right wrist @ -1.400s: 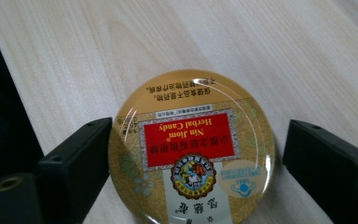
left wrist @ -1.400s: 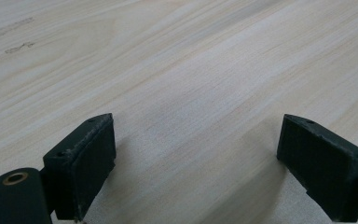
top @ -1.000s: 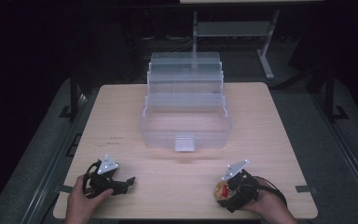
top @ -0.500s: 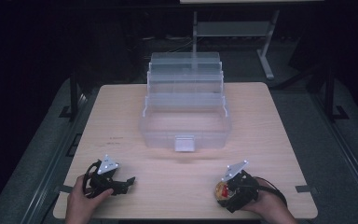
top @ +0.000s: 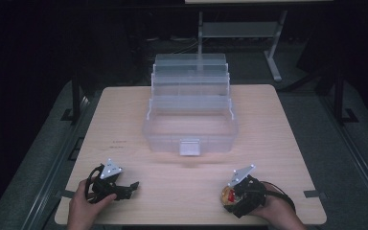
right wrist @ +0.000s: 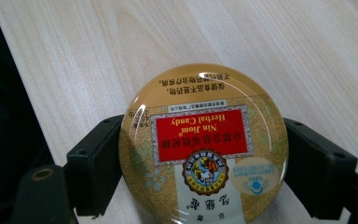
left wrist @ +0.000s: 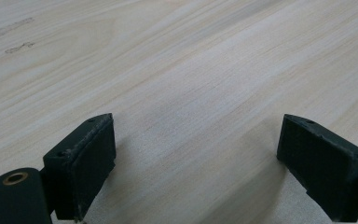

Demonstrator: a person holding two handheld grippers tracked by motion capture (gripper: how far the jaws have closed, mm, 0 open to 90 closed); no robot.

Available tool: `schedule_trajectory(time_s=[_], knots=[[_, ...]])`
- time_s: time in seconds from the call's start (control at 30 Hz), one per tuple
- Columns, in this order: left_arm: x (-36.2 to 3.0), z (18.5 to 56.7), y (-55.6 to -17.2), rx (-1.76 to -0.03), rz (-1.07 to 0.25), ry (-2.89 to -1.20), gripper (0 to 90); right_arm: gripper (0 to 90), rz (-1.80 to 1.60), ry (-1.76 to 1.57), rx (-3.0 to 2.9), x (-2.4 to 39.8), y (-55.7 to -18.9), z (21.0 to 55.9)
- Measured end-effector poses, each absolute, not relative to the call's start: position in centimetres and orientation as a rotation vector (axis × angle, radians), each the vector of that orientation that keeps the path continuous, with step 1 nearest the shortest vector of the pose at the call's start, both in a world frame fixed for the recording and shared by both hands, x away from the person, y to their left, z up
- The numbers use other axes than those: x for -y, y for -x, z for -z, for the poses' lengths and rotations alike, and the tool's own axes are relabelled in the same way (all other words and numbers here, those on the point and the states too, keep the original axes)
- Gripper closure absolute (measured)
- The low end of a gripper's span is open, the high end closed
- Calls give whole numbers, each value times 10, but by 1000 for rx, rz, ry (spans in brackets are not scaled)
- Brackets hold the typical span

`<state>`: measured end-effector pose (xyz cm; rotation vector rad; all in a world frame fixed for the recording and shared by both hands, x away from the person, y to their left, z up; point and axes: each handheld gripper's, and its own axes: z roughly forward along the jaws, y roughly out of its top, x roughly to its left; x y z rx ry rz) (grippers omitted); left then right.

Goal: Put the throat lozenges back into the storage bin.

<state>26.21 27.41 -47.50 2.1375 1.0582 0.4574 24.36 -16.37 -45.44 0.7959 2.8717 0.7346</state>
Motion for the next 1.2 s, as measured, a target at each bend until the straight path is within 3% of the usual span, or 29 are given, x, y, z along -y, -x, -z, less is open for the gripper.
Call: schedule_trajectory(time_s=[1.2], knots=[[-274,475,-262,-1058,-457,-2137,106,197,-737,-855,-2827,177,-251,440]])
